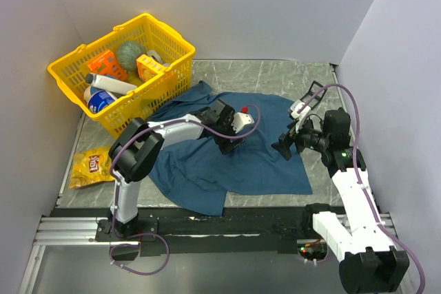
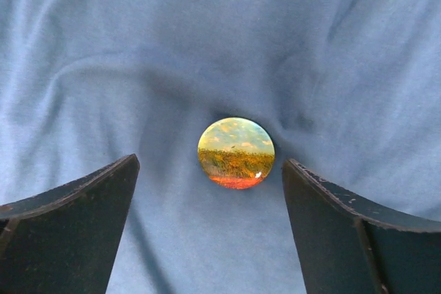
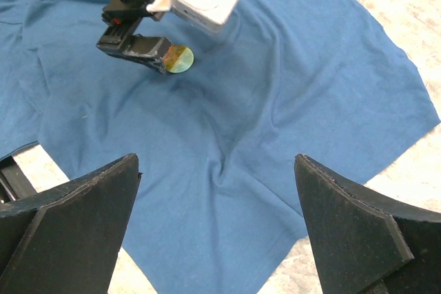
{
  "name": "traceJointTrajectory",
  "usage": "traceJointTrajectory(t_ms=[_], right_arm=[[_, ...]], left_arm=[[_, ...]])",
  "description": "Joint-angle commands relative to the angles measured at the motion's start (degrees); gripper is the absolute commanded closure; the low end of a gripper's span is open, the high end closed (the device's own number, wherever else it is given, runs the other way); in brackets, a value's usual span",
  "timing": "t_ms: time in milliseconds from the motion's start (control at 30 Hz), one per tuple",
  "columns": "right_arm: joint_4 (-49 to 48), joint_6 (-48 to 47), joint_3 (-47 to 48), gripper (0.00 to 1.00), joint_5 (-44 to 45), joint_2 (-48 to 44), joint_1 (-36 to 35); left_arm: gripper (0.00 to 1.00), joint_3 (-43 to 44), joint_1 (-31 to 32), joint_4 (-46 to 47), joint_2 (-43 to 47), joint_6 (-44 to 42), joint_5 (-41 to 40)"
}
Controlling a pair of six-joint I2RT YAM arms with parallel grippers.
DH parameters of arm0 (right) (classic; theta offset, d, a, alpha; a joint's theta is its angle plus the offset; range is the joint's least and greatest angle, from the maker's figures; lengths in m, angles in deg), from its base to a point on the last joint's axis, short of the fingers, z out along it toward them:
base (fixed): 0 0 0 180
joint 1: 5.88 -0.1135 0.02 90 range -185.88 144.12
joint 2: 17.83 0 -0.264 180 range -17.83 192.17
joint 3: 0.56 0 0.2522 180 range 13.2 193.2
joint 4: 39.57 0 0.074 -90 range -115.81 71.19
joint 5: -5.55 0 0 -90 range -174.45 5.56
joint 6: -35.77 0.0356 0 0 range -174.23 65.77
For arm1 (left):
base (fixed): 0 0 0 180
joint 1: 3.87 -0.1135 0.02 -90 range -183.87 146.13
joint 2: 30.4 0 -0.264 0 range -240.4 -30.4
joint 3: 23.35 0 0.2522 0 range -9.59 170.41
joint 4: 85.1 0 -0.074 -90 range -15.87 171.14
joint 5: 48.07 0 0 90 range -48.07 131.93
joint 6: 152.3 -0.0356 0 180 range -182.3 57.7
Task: Remove the brooch from the garment
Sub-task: Remove the brooch from the clothes.
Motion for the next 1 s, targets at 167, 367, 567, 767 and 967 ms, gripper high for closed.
traceJointTrajectory(t_ms=[167,367,567,767,967], right_arm=[[-1.9,-0.1,-0.4,0.00,-1.2,-1.1,0.4],[-1.9,-0.1,-0.5,0.00,-1.3,-1.0,0.4],[-1.9,-0.2,-0.5,0.00,-1.3,-0.8,0.4],[-1.9,-0.3,-0.6,0.00,-1.2,-0.8,0.4],[-1.9,-0.4,-0.7,0.00,-1.2,-0.7,0.4]], left_arm=[[0.20,2.3,0.3,-0.1,-0.8,0.7,1.4],[0.27,2.5,0.2,-1.0,-1.1,0.4,3.0],[0.31,2.9,0.2,-2.1,-1.4,-0.1,5.0],[0.39,3.5,0.2,-3.2,-2.0,-0.4,6.2],[0.44,3.9,0.2,-3.8,-2.5,-0.5,6.5]])
